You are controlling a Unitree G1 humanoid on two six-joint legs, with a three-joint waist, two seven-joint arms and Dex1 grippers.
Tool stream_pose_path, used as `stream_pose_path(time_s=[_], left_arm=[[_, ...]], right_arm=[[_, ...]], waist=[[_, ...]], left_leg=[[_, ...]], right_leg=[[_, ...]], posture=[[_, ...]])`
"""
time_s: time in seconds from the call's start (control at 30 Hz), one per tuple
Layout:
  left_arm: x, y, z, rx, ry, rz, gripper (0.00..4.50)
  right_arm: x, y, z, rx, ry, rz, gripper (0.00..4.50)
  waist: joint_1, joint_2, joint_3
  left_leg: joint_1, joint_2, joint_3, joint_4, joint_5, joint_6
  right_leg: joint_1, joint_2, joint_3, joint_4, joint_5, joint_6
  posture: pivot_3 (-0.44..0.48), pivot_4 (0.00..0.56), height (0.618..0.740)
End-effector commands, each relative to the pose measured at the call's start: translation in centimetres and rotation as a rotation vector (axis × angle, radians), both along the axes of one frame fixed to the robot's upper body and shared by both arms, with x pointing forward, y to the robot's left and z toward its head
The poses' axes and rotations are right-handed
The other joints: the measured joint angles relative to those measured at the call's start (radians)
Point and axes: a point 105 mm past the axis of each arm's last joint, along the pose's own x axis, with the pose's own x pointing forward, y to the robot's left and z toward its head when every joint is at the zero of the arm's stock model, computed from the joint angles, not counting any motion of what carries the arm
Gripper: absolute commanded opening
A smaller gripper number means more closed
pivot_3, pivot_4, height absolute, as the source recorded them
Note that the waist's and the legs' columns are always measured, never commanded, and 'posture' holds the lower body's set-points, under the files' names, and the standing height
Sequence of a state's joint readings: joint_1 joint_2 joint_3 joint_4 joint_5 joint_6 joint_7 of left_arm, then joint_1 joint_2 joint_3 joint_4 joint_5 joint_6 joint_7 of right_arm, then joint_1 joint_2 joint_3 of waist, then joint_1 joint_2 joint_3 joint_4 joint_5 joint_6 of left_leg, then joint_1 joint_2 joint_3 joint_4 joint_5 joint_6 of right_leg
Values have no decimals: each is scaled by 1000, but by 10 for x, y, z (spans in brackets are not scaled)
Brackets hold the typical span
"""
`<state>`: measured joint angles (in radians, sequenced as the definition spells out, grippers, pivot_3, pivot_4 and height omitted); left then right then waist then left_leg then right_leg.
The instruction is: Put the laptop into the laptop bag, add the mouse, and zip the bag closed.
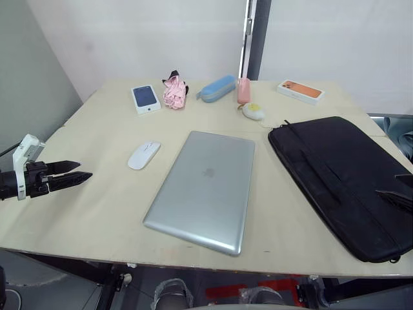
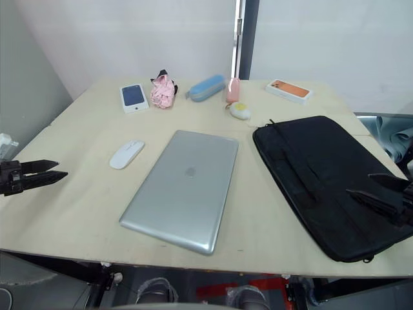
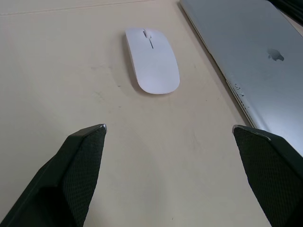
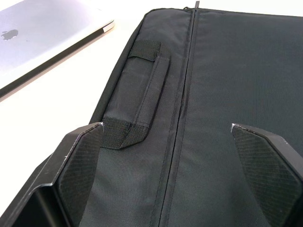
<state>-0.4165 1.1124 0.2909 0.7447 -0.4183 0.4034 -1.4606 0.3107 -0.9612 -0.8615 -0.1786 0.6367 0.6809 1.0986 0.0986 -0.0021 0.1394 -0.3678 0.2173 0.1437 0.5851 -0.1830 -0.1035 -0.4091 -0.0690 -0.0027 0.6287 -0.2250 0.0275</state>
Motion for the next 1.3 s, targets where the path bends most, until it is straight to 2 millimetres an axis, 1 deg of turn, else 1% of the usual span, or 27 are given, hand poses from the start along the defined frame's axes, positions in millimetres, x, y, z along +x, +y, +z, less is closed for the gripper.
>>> stream_pose_path(time_s=[0.03, 0.13, 0.57, 0.77, 0.83, 0.93, 1.03, 1.1, 1.13, 1.17, 1.2, 1.23, 1.3], left_arm=[[1, -3, 10, -1, -32, -26, 4467], [3, -7, 14, -21, -40, -41, 4467], [6, -19, 20, -83, -51, -88, 4467], [18, -39, 31, -188, -90, -138, 4467], [23, -47, 25, -194, -69, -151, 4467], [35, -67, 14, -258, -15, -186, 4467], [51, -93, 15, -391, 41, -191, 4500], [58, -107, 9, -457, 137, -174, 4500], [58, -117, 6, -467, 177, -200, 4500], [58, -127, 2, -464, 210, -231, 4500], [59, -133, -1, -466, 236, -242, 4500], [63, -138, -3, -477, 261, -233, 4500], [68, -140, -8, -470, 296, -206, 4500]], right_arm=[[-4, -5, 7, -36, -14, -15, 4500], [-6, -12, 4, -60, 8, -35, 4500], [-6, -13, 4, -72, 5, -27, 4500], [0, -2, 7, -78, -16, 16, 4500], [3, 4, 9, -73, -33, 35, 4500], [10, 24, 15, -35, -71, 108, 4500], [17, 42, 24, -7, -126, 164, 3718], [21, 51, 28, 3, -149, 188, 3012], [24, 56, 27, -4, -152, 199, 2669], [28, 60, 23, -23, -145, 201, 2350], [32, 66, 17, -39, -135, 205, 1905], [36, 72, 10, -62, -120, 214, 1673], [41, 85, -3, -90, -96, 248, 978]], waist=[[0, 0, 0], [2, 0, 0], [0, 0, 0], [4, 0, 0], [4, 0, 0], [4, 0, 0], [6, 0, 0], [8, 0, 0], [8, 0, 0], [7, 0, 0], [5, 0, 0], [5, 0, 0], [7, 0, 0]], left_leg=[[0, 0, 0, 0, 0, 0], [0, 0, 0, 0, 0, 0], [0, 0, 0, 0, 0, 0], [0, 0, 0, 1, 0, 0], [0, 0, 0, 1, 0, 0], [0, -1, 0, 2, 0, 1], [0, -1, -1, 3, 1, 1], [-1, -1, -1, 4, 1, 1], [-1, -1, -1, 5, 1, 1], [-1, -1, -1, 5, 1, 1], [-1, -1, -1, 4, 1, 1], [-1, -1, 0, 4, 1, 1], [-1, -1, -1, 4, 1, 1]], right_leg=[[0, 0, 0, 0, 0, 0], [0, 0, 0, 0, 0, 0], [0, 0, 0, 0, 0, 0], [0, 0, 0, 1, 0, 0], [0, 0, 0, 2, 0, 0], [1, -1, 0, 2, 0, 0], [0, -1, 0, 4, 0, 0], [0, -1, 0, 4, 0, 0], [0, -1, 0, 4, 0, 0], [0, -1, 0, 4, 0, 0], [0, -1, 0, 4, 0, 0], [0, -1, 1, 3, 0, 0], [0, -1, -1, 3, 0, 0]], posture=[[0, 150, 740], [0, 150, 740], [0, 150, 740], [0, 150, 740], [0, 150, 740], [0, 150, 740], [0, 150, 740], [0, 150, 740], [0, 150, 740], [0, 150, 740], [0, 150, 740], [0, 150, 740], [0, 150, 740]])
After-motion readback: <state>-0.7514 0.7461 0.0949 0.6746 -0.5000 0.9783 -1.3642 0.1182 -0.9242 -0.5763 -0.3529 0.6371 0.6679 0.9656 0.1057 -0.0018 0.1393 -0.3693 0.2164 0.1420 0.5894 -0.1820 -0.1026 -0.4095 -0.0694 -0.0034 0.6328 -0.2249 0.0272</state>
